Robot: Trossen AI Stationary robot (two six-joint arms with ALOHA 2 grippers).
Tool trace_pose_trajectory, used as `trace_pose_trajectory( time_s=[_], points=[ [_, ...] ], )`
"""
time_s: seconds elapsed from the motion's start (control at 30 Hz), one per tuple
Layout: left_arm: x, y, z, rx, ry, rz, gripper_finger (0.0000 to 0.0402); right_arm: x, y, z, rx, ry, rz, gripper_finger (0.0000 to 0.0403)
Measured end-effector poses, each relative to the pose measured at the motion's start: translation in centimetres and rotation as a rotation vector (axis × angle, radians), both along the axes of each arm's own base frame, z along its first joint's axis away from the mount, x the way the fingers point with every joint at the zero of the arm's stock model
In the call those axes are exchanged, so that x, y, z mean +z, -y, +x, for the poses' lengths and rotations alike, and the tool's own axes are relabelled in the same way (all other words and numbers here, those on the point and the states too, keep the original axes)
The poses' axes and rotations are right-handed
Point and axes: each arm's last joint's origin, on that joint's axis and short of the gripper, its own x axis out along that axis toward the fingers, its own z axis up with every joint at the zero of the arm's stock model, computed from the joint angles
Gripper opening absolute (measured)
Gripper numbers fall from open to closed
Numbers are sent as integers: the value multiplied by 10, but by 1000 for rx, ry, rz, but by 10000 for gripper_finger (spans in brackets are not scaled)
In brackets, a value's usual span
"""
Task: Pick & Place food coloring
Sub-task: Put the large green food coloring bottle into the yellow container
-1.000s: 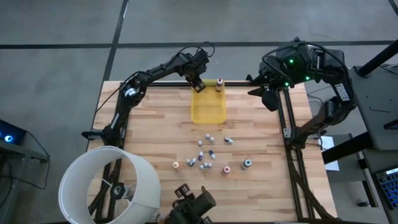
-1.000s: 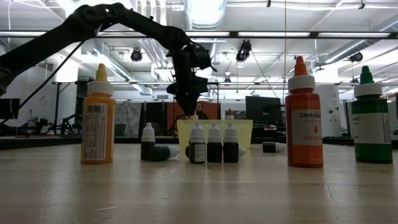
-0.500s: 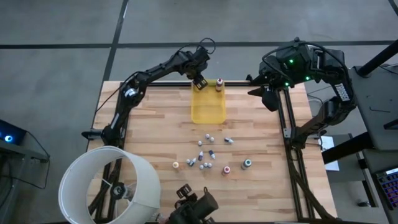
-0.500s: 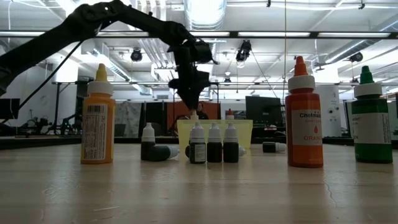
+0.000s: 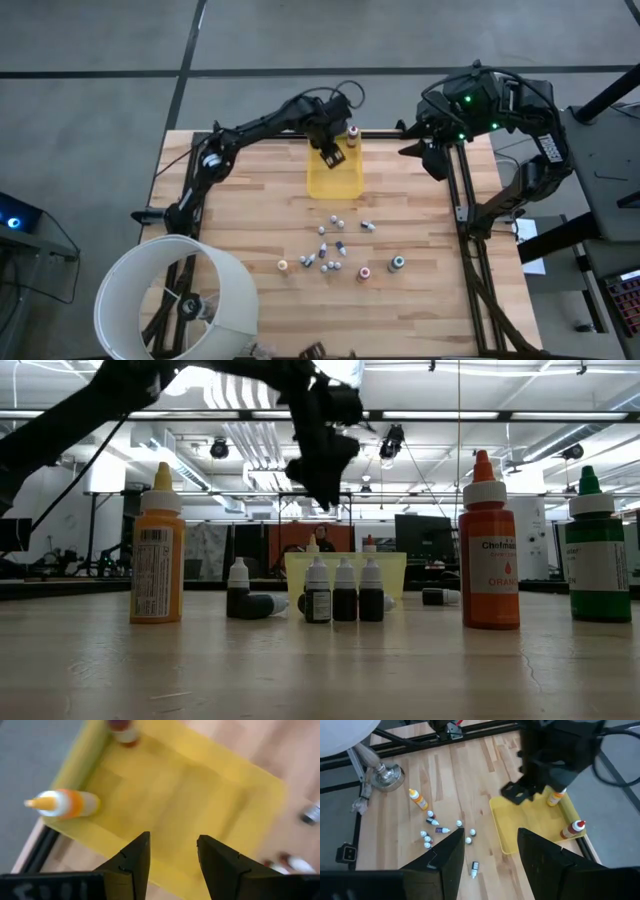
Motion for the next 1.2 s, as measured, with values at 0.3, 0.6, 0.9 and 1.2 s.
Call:
trace_pose_trajectory(
  time_s=[0.3,0.6,0.9,1.2],
  points=[
    [52,80,-7,-129,88,55,135,-29,-2,9,27,-131,27,173],
    [93,146,-20,-176,243,103,135,-77,-14,8,5,-133,87,173],
    [94,185,-20,-204,336,125,135,-123,-31,2,-2,-106,159,173],
    [63,188,-40,-148,442,98,135,-153,-40,2,8,-181,188,173]
  ],
)
